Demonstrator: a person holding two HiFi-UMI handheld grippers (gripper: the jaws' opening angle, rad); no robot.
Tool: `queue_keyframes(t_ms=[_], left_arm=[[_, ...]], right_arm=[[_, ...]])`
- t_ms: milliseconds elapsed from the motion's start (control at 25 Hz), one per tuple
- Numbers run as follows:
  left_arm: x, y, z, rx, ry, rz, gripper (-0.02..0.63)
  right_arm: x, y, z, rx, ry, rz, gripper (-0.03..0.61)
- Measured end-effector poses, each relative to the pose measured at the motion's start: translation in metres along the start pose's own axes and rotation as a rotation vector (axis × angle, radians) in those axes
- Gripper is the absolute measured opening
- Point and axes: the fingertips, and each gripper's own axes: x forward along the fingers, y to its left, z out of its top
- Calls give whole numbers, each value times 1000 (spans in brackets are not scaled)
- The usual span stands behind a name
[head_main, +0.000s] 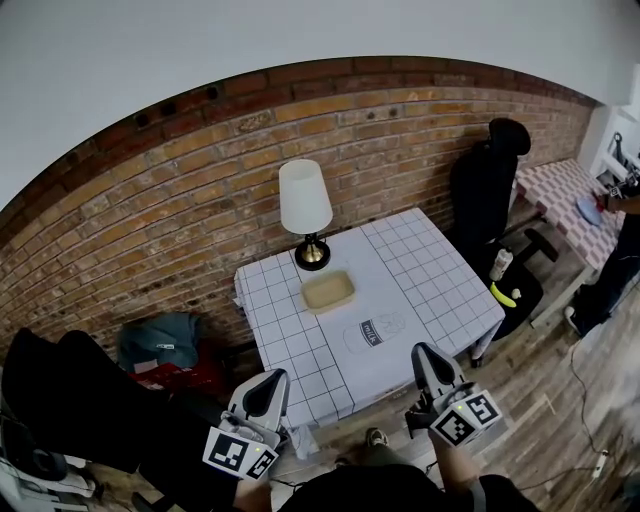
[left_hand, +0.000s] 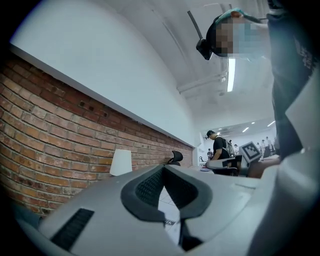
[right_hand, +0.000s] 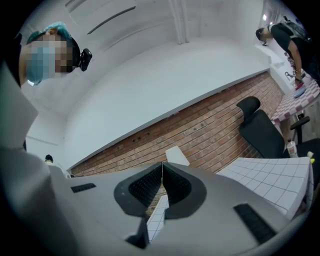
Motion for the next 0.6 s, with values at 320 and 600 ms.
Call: queue_keyframes(t_ms=[320, 600], left_arm=[[40, 6, -1, 12, -2, 37, 10], [75, 4, -6, 11, 8, 83, 11]], right_arm=[[32, -35, 9, 17, 26, 52, 5], [57, -68, 15, 8, 64, 96, 5]])
